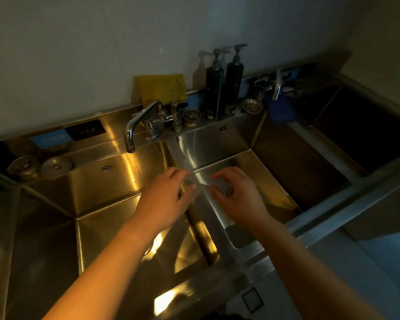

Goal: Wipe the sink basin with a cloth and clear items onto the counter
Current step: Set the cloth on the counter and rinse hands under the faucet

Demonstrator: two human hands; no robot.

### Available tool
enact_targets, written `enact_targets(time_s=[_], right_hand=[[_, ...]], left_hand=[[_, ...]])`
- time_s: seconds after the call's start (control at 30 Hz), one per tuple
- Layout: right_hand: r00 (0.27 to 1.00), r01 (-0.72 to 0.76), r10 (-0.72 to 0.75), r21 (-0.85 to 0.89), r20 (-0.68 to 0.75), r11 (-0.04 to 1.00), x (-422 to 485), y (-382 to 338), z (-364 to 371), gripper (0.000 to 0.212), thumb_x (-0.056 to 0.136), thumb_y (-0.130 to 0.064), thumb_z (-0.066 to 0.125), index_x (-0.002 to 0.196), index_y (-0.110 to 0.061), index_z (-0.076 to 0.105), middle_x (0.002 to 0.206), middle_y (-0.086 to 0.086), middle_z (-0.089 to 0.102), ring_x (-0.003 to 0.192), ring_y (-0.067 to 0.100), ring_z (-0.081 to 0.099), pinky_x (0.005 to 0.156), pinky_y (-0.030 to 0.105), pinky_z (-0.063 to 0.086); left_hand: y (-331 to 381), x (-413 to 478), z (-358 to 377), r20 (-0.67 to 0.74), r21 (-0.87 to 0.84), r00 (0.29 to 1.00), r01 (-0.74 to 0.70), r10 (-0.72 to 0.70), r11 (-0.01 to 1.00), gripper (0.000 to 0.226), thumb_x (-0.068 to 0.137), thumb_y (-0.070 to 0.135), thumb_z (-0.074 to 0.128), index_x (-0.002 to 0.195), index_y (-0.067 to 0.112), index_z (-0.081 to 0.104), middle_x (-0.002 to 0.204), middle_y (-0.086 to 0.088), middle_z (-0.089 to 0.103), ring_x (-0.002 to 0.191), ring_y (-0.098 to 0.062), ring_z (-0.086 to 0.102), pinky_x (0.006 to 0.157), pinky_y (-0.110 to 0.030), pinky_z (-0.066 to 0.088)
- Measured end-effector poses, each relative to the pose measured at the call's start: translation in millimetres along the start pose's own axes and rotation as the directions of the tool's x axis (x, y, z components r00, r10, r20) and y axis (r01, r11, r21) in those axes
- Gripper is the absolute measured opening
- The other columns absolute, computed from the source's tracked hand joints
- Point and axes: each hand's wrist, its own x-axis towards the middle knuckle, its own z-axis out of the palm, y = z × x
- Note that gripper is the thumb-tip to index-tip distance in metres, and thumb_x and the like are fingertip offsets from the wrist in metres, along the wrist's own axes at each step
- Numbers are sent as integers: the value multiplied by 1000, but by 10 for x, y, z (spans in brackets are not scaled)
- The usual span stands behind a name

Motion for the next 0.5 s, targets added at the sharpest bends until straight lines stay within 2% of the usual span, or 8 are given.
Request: enact_targets(time_s=[0.17, 0.33, 0.43, 0.5], right_hand=[[998, -54, 54, -13, -21, 998, 49, 140, -115, 18, 88, -35, 59, 104, -29, 59, 104, -17, 49, 89, -6, 51, 73, 12, 43], [998, -59, 59, 1, -4, 998, 232, 246, -267, 18, 89, -40, 54, 103, -30, 59, 105, -12, 53, 88, -6, 49, 69, 10, 38], [999, 5, -4, 18, -44, 1000, 361, 420, -453, 16, 89, -31, 60, 100, -20, 65, 99, -6, 58, 83, -5, 50, 71, 3, 35], [997, 47, -45, 27, -59, 999, 444, 598, -621, 15, 88, -26, 62, 98, -15, 66, 97, -2, 60, 84, -1, 52, 75, 4, 35]], left_hand=[[118, 172, 181, 13, -37, 1000, 4, -3, 999, 39, 93, 42, 47, 129, 27, 49, 132, 1, 49, 118, -19, 48, 93, -34, 43], [255, 370, 246, -16, 11, 999, -32, 32, 999, 37, 93, 44, 44, 127, 29, 49, 129, 4, 50, 111, -15, 51, 80, -25, 40], [468, 541, 366, -41, 56, 998, -55, 57, 997, 38, 92, 44, 45, 127, 28, 50, 124, 2, 53, 108, -17, 53, 82, -30, 45], [641, 672, 494, -62, 51, 998, -15, 18, 999, 38, 91, 45, 46, 126, 29, 49, 123, 3, 54, 108, -18, 54, 85, -34, 47]])
